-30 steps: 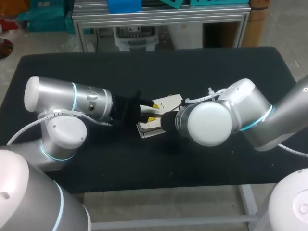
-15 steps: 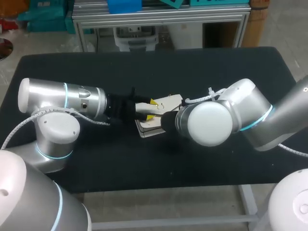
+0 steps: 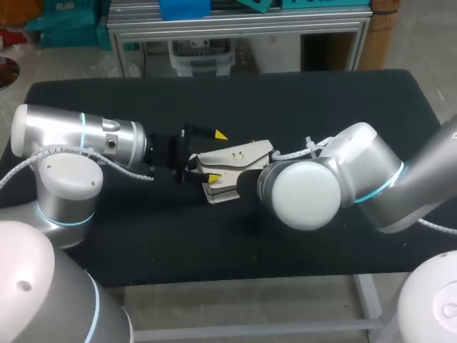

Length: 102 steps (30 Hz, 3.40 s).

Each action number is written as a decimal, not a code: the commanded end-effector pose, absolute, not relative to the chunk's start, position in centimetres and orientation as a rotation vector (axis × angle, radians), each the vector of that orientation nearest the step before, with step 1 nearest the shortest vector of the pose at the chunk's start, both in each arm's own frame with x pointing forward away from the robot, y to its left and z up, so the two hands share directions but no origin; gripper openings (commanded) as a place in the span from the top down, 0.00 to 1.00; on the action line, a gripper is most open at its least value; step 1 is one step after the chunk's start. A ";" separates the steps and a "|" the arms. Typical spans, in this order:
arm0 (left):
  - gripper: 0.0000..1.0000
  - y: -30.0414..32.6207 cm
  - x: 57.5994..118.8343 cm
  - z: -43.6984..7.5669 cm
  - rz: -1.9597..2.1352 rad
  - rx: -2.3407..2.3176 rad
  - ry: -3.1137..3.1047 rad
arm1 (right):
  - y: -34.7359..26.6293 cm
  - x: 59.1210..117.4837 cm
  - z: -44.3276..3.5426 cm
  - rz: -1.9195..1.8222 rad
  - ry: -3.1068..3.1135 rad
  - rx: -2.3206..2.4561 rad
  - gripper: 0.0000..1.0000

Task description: Pick up the bag, open it, inspect its contents, close it, and place it on the opposite side

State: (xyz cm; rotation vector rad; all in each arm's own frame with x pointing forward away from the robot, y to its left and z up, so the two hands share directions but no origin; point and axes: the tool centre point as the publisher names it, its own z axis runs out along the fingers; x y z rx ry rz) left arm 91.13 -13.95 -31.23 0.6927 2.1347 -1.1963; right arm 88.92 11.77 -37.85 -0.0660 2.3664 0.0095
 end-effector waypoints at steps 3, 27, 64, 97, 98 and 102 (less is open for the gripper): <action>0.00 -13.6 91.2 -30.3 -1.200 0.635 2.179 | 11.5 87.5 -36.7 0.014 2.052 -0.061 0.00; 0.00 -11.8 90.7 -27.1 -1.002 0.304 2.532 | 8.0 91.7 -31.3 0.172 2.266 -0.180 0.00; 0.00 -9.1 91.3 -27.1 -0.812 -0.540 2.882 | 7.1 101.0 -30.0 0.069 2.985 -0.070 0.00; 0.00 -10.3 92.3 -28.2 -0.729 -1.870 2.616 | 9.5 103.7 -27.7 0.469 3.072 0.840 0.00; 0.00 -10.2 92.2 -28.4 -0.741 -1.923 2.593 | 9.7 103.6 -27.7 0.459 3.074 0.881 0.00; 0.00 -9.3 92.4 -28.9 -0.819 -2.159 2.486 | 10.6 103.0 -27.6 0.510 3.086 1.066 0.00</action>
